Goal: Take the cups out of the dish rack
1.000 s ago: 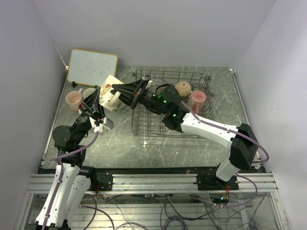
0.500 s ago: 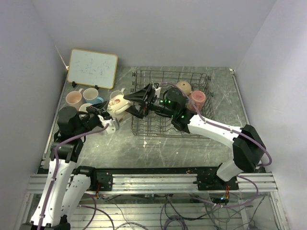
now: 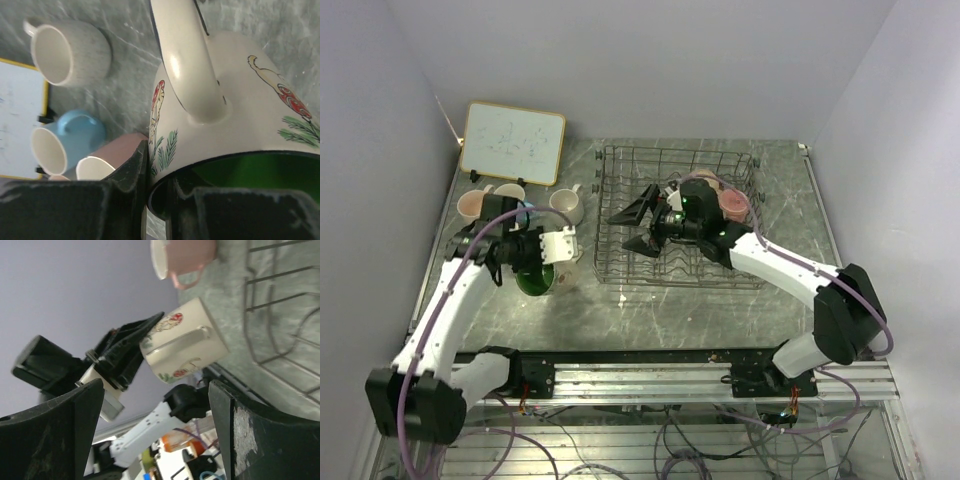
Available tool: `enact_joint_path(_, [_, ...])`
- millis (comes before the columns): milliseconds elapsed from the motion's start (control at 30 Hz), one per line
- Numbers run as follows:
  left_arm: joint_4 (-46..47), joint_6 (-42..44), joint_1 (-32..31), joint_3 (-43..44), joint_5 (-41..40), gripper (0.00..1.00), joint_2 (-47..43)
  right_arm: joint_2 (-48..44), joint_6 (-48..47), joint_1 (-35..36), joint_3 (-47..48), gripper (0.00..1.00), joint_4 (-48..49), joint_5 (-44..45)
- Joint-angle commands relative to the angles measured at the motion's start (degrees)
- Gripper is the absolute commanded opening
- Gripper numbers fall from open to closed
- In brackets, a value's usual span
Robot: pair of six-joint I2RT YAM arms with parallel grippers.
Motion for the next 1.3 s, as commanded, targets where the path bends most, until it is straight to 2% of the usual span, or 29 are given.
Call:
enact_joint_path(0, [0.7,-6.4,-2.6,7.1,-6.5,0.07,6.5,-3.8,-11.6,-2.2,0.7,0.86,-13.6,6.2])
enact_joint_path(167, [2.5,-14.1,-7.1,11.6,-16.9,0.07,16.6,-6.7,-14.8,-6.2,-1.3,0.86,-16.8,8.7])
enact_joint_path(333, [4.0,-17.3,-7.7,14.7,-23.4,0.07,24.6,-11.2,-19.0,-10.4,-3.0,0.86,-22.0,11.7])
enact_joint_path(667, [8.5,-12.6,-8.1,17.2,-28.1,0.07,31.8,-15.6,-21.6,-15.5,-5.1,0.86,-25.3,12.2])
enact_joint_path(967, [9.5,-8.1,-8.6,21.1,-28.1,0.08,36.5,-16.7,-23.0,-17.1,-5.1,0.85,-27.0,13.2])
enact_joint_path(1000, [9.3,-7.8,-8.7,21.3,-27.8,0.17,36.6,-16.9,-23.6,-17.3,-4.6,0.86,-27.7,13.9])
enact_joint_path(1100, [8.4,-7.5,-8.9,21.9,-26.4,0.57,36.4,-16.6,-25.3,-17.8,-3.0,0.86,-29.9,15.9])
enact_joint_path(1133, [7.9,-7.5,-9.0,22.0,-25.8,0.66,36.2,-16.5,-25.8,-18.0,-2.6,0.87,-30.5,16.3])
enact_joint_path(1233, [6.8,-7.4,-9.0,22.3,-24.8,0.82,35.0,-15.7,-27.0,-18.4,-2.0,0.87,-31.8,17.7])
enact_joint_path(1267, [6.8,-7.4,-9.0,22.3,-24.6,0.84,34.5,-15.5,-27.4,-18.6,-2.0,0.87,-32.3,18.3])
